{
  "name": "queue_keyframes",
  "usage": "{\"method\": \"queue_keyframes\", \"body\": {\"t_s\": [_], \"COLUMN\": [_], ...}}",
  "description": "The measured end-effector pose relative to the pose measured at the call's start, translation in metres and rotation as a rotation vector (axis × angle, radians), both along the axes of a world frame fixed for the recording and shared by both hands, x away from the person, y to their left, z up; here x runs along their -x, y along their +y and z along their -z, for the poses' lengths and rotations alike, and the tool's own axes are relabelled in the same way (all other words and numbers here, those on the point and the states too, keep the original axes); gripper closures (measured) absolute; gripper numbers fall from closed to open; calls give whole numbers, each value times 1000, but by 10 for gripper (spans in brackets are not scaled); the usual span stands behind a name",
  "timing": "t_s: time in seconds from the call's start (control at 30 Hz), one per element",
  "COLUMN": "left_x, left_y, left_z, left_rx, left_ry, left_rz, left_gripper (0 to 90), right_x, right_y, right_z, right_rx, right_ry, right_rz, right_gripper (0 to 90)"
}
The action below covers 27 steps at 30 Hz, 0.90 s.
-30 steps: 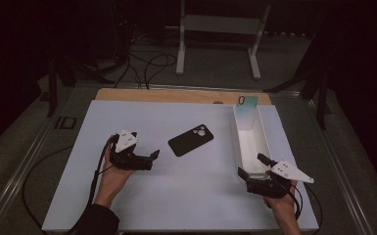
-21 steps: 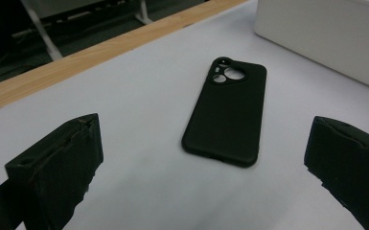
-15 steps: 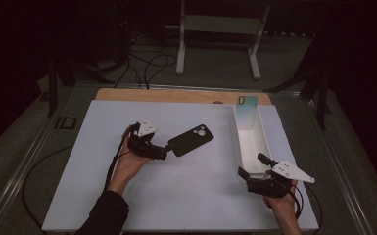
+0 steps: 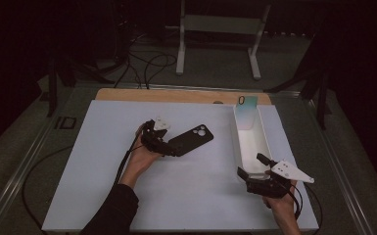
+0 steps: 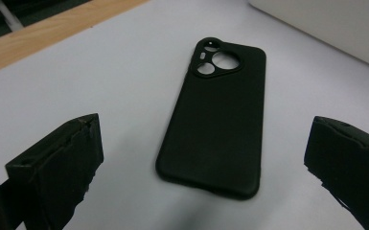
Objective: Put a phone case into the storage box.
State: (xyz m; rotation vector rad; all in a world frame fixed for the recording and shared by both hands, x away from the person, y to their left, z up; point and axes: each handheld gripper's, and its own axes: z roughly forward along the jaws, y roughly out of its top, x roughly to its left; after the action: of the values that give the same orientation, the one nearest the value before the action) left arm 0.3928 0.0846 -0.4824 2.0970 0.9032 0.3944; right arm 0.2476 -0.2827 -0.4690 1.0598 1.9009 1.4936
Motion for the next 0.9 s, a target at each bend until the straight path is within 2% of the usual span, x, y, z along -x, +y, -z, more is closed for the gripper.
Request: {"method": "queue_keyframes", "body": {"t_s": [0.23,0.4,0.77,0.9], "left_x": [-10,-13,-21,-23], "left_y": [-7,-12,-24,-30], "left_z": [18,24,35,39], "left_rx": [33,31,0,-38], "left_ry": [17,28,77,92], "left_rz": [-38,-41,-11,-1], "left_gripper": [1,1,2,3], "right_x": [0,0,0,0], "right_y": [1,1,0,0], "right_z": [0,0,0,1], "right_rx": [0,-3,-9,-10], "right_ry": [4,2,4,7], "right_rz": [-4,-3,-2,-2], "right_gripper": [86,86,86,86]}}
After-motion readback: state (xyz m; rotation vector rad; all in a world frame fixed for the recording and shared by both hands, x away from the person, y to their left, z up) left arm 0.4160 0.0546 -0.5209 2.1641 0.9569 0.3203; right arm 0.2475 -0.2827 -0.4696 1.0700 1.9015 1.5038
